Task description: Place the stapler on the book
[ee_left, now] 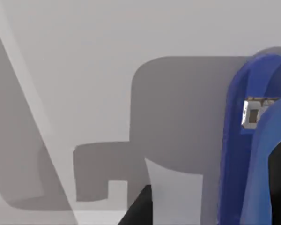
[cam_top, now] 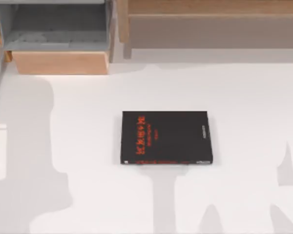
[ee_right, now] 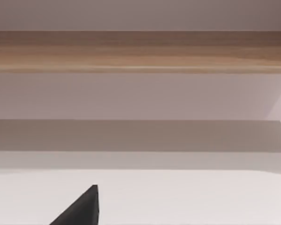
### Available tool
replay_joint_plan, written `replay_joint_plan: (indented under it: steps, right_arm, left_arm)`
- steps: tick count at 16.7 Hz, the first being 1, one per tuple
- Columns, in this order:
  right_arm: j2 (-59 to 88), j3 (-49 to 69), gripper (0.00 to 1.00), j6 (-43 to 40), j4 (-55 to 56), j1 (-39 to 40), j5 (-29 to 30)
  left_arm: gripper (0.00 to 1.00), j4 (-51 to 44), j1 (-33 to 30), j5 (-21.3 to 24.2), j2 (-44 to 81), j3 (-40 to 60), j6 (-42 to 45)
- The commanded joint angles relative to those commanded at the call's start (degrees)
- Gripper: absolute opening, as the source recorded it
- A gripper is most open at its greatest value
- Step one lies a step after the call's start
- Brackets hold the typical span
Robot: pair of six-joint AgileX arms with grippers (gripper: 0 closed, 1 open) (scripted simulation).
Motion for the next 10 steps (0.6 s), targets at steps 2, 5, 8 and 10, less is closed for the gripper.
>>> replay_joint_plan:
  steps: [2,5,8,10]
  right_arm:
    - [0.00,0.00,1.00,0.00,0.00,0.00,0.00]
    - [0.00,0.00,1.00,0.00,0.00,0.00,0.00]
    - [0.00,0.00,1.00,0.00,0.00,0.00,0.00]
    - [0.00,0.00,1.00,0.00,0.00,0.00,0.00]
  left_arm:
    - [0.32,0.00,0.00,0.00,0.00,0.00,0.00]
    - [0.10,0.00,0.00,0.00,0.00,0.00,0.00]
    - [0.00,0.00,0.00,0.00,0.00,0.00,0.00]
    - [0.00,0.00,0.00,0.00,0.00,0.00,0.00]
